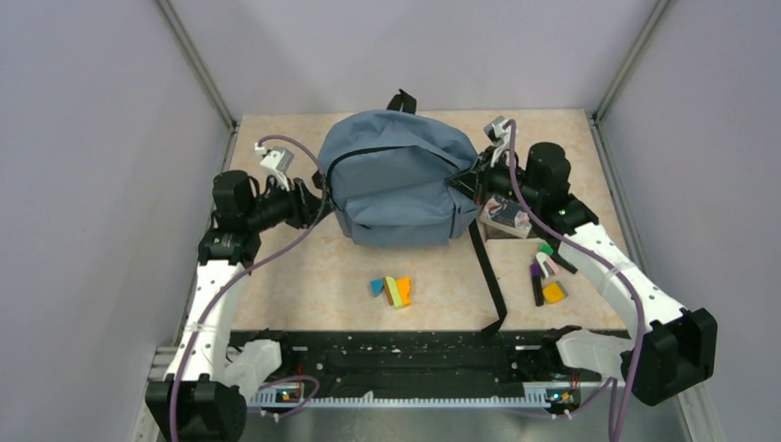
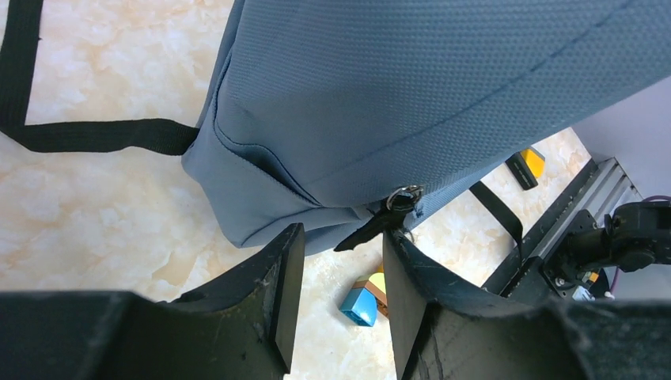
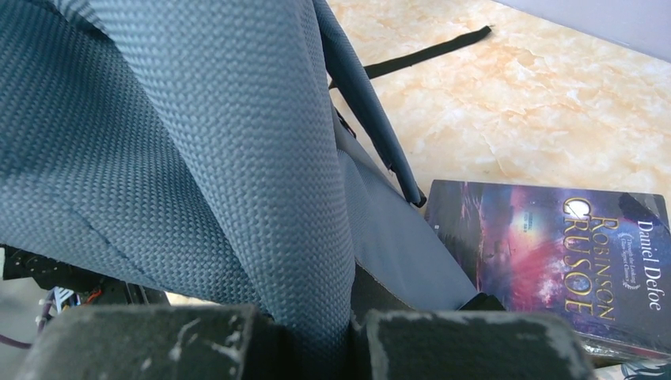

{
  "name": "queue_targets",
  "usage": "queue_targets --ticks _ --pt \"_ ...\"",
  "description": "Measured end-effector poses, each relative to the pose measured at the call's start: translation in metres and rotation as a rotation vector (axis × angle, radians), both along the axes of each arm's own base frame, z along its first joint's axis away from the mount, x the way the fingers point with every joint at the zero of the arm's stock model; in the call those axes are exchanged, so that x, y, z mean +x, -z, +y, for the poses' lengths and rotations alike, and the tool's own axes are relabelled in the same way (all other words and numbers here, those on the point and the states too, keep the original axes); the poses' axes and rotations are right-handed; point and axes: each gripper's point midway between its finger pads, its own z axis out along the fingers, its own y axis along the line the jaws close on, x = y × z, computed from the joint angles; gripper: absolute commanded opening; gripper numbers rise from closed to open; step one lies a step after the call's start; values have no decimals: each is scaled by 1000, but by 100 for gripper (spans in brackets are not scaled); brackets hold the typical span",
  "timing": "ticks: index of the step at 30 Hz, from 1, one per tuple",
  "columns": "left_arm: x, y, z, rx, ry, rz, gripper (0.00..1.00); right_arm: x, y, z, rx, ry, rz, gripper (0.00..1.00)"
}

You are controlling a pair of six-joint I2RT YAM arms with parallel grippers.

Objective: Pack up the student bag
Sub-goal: Unzip the student bag at the center of the board.

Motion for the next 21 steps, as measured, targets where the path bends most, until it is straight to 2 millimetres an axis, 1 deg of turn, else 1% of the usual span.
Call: queue_targets --ticks 3,7,11,17,20,21 --pt "2 2 -1 -8 -2 16 46 0 0 0 0 -2 0 0" --pt "1 -1 -4 -27 17 14 47 -1 0 1 1 -6 0 0" --pt "0 -6 -7 -42 37 0 40 -1 0 1 2 -10 0 0" --pt "-1 -7 -8 -51 42 2 16 -2 1 1 3 -16 0 0" --pt "0 -7 -8 -48 39 0 1 -2 1 2 4 -17 -1 0" --pt "0 -7 -8 -47 37 0 0 -2 1 2 4 -17 -2 0"
